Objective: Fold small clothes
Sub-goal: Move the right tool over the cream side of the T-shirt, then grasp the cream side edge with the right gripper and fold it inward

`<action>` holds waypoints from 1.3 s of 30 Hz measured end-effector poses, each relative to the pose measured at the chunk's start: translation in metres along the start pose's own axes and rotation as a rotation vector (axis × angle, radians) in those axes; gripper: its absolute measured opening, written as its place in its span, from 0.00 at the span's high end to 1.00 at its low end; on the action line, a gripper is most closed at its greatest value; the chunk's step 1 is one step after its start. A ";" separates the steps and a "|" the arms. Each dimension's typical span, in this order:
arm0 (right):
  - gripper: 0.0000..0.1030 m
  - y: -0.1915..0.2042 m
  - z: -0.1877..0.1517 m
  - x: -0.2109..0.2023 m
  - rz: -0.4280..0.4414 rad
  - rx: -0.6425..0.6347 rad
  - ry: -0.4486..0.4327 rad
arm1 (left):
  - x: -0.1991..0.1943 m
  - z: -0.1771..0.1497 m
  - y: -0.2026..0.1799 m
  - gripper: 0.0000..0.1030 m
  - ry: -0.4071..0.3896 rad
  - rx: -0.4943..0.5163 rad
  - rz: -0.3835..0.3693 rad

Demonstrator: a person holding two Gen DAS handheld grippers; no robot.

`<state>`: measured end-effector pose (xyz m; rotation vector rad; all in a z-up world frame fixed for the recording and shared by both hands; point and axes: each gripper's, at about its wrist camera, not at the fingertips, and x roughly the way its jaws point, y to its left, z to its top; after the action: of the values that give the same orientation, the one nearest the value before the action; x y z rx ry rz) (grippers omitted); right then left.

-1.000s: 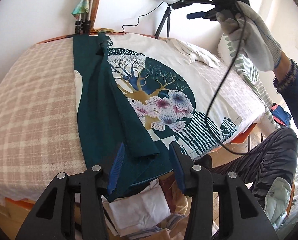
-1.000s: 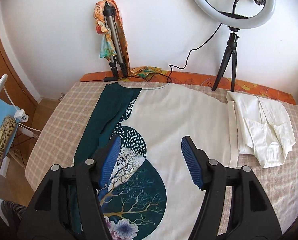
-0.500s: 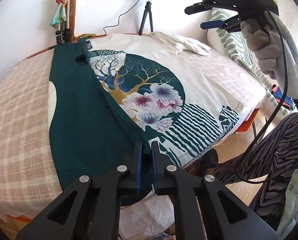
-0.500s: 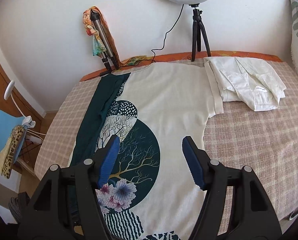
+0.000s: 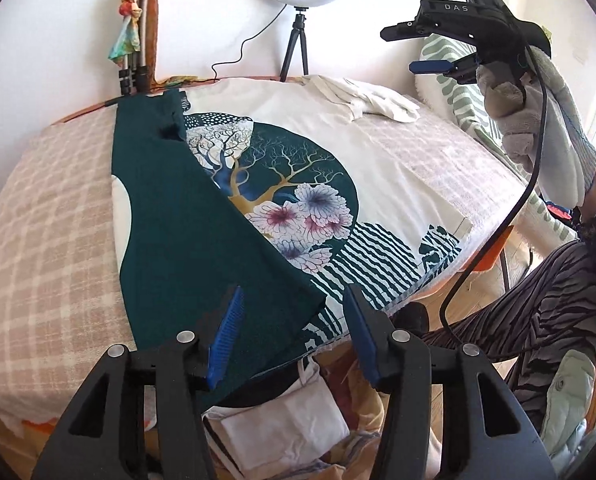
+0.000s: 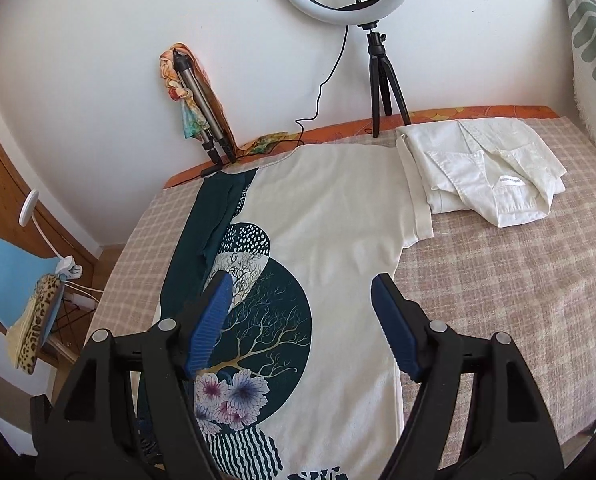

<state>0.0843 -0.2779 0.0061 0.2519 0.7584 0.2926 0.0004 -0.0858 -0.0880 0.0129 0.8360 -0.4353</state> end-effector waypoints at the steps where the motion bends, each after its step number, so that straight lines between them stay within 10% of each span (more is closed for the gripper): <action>1: 0.21 -0.004 0.001 -0.004 0.009 0.007 -0.013 | 0.001 0.002 -0.004 0.51 -0.007 0.010 0.004; 24: 0.20 -0.195 -0.022 -0.067 -0.110 0.192 -0.048 | 0.102 0.048 -0.172 0.51 0.032 0.365 -0.198; 32: 0.20 -0.218 -0.002 -0.063 -0.086 0.191 -0.018 | 0.132 0.049 -0.202 0.52 0.081 0.443 -0.125; 39: 0.22 -0.200 0.028 -0.042 0.013 0.135 0.011 | 0.140 0.058 -0.186 0.91 0.086 0.335 -0.170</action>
<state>0.1090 -0.4821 -0.0128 0.3826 0.7890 0.2559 0.0536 -0.3178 -0.1203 0.2736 0.8439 -0.7359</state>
